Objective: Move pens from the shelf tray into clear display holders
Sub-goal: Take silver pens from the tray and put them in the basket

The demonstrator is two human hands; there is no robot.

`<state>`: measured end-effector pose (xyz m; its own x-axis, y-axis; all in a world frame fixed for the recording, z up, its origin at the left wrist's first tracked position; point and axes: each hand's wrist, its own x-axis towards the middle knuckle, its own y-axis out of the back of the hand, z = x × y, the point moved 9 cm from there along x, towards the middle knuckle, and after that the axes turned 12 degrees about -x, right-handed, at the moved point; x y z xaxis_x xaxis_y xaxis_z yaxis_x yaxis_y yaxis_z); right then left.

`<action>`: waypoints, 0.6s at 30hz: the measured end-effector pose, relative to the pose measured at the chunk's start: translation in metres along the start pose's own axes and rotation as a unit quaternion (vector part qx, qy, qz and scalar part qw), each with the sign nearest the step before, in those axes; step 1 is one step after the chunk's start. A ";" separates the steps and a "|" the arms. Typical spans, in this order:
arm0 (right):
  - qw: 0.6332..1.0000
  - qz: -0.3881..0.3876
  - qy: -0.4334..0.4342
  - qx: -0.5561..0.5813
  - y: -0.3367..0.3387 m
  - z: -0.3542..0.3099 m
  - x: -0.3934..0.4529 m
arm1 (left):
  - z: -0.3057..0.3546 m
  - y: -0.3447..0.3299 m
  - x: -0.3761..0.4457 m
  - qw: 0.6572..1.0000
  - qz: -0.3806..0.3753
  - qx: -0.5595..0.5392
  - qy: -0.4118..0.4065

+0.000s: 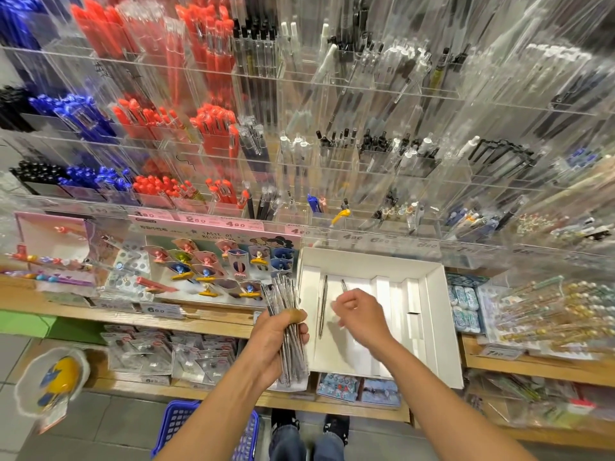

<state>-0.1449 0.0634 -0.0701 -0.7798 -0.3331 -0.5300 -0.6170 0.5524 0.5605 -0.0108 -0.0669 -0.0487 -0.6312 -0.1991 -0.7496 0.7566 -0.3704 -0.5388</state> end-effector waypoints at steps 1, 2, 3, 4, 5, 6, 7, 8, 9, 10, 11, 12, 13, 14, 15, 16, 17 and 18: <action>0.996 0.032 -0.036 -0.071 0.003 0.016 0.012 | 0.000 0.001 0.000 1.000 -0.003 -0.007 0.004; 0.987 0.040 -0.055 -0.146 0.002 0.027 0.021 | 0.000 0.001 0.000 1.000 -0.007 -0.016 0.005; 0.974 0.034 -0.060 -0.215 -0.003 0.036 0.028 | 0.000 0.001 -0.001 1.000 -0.011 -0.025 0.005; 0.963 0.026 -0.061 -0.262 -0.008 0.043 0.033 | 0.001 0.001 -0.001 0.999 -0.015 -0.031 0.005; 0.954 0.022 -0.061 -0.292 -0.013 0.047 0.036 | 0.001 0.001 -0.001 0.999 -0.018 -0.032 0.006; 0.947 0.021 -0.059 -0.315 -0.017 0.049 0.039 | 0.001 0.001 -0.001 0.999 -0.019 -0.028 0.007; 0.941 0.021 -0.057 -0.333 -0.019 0.050 0.041 | 0.001 0.002 -0.001 1.000 -0.018 -0.023 0.007; 0.937 0.017 -0.057 -0.344 -0.021 0.049 0.042 | 0.001 0.003 -0.001 1.000 -0.017 -0.020 0.006; 0.937 0.008 -0.056 -0.344 -0.022 0.047 0.042 | 0.002 0.003 -0.001 1.000 -0.018 -0.022 0.006; 0.943 -0.003 -0.055 -0.327 -0.022 0.043 0.042 | 0.002 0.002 -0.001 0.999 -0.021 -0.025 0.007; 0.956 -0.011 -0.053 -0.288 -0.022 0.039 0.040 | 0.002 0.000 -0.002 0.999 -0.025 -0.025 0.007; 0.971 -0.016 -0.048 -0.233 -0.020 0.034 0.037 | 0.003 -0.002 -0.003 0.999 -0.028 -0.024 0.006; 0.984 -0.022 -0.045 -0.170 -0.018 0.029 0.031 | 0.003 -0.004 -0.004 0.999 -0.028 -0.024 0.005; 0.993 -0.028 -0.038 -0.112 -0.015 0.022 0.022 | 0.004 -0.004 -0.004 0.999 -0.027 -0.025 0.004; 0.997 -0.034 -0.023 -0.069 -0.013 0.013 0.011 | 0.004 -0.005 -0.004 0.999 -0.025 -0.029 0.002; 0.999 -0.040 -0.004 -0.034 -0.012 0.004 -0.001 | 0.004 -0.005 -0.004 0.999 -0.023 -0.034 0.001; 0.999 -0.044 0.015 -0.002 -0.011 -0.005 -0.014 | 0.004 -0.005 -0.003 0.999 -0.021 -0.037 0.000; 0.998 -0.045 0.034 0.028 -0.010 -0.014 -0.026 | 0.004 -0.006 -0.002 0.999 -0.019 -0.038 -0.001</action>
<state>-0.1197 0.0561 -0.0526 -0.7280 -0.4339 -0.5308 -0.6796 0.5587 0.4754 -0.0143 -0.0678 -0.0425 -0.6607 -0.1881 -0.7266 0.7422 -0.3081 -0.5951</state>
